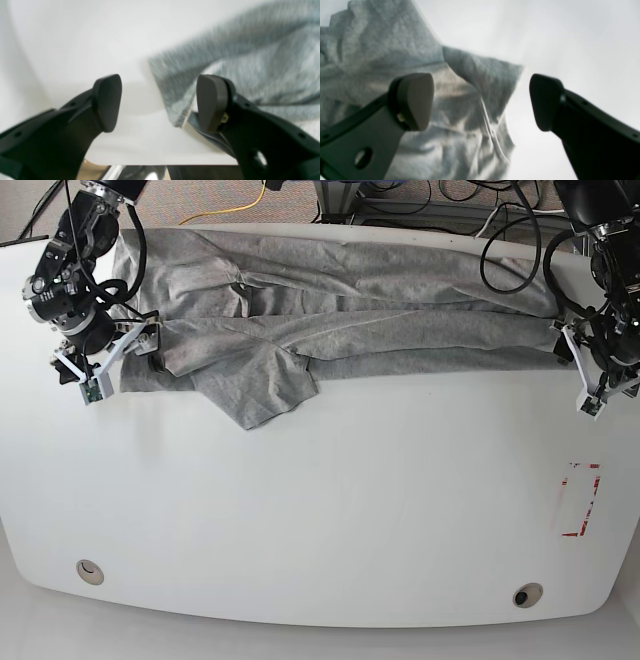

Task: Layout the t-shirt on the table in an organized manner, then fold the t-shirt properly
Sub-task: 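Release the hem and move the right gripper to the folded sleeve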

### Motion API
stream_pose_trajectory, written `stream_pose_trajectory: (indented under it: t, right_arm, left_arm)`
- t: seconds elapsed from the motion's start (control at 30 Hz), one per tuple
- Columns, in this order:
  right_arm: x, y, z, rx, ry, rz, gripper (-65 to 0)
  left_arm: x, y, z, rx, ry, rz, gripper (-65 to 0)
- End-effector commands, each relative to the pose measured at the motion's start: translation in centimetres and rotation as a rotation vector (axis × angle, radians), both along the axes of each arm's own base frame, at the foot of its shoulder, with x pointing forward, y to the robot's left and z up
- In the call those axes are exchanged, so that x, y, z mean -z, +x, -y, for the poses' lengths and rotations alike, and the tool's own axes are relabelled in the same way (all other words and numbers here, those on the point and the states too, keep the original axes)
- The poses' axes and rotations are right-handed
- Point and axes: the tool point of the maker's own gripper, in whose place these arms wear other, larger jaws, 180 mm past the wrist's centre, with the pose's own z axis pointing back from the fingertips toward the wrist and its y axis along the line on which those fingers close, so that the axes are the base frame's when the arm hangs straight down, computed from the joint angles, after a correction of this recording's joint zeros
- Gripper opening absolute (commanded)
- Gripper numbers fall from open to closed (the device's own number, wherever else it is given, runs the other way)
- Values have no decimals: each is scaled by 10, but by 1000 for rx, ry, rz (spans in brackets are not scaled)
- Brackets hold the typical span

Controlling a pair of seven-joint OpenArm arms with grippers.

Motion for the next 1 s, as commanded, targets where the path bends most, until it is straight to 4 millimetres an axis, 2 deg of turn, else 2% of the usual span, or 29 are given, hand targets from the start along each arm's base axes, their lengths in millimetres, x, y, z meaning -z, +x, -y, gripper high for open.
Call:
stream_pose_trajectory:
  t: [0.0, 0.37, 0.57, 0.8, 0.97]
  right_arm:
    - [-9, 26, -13, -16, 60, 67, -73]
    - [17, 73, -72, -132, 212, 11, -73]
    - [31, 90, -77, -116, 283, -9, -73]
    - [60, 92, -93, -150, 333, -75, -73]
    - [73, 86, -114, -201, 347, -111, -73]
  left_arm:
    - [-23, 15, -2, 13, 24, 73, -228]
    - [-36, 28, -2, 12, 25, 116, -229]
    - [-34, 27, -2, 12, 25, 112, -229]
    - [-34, 26, -4, 7, 25, 112, -229]
    - [-32, 24, -4, 8, 25, 105, -229]
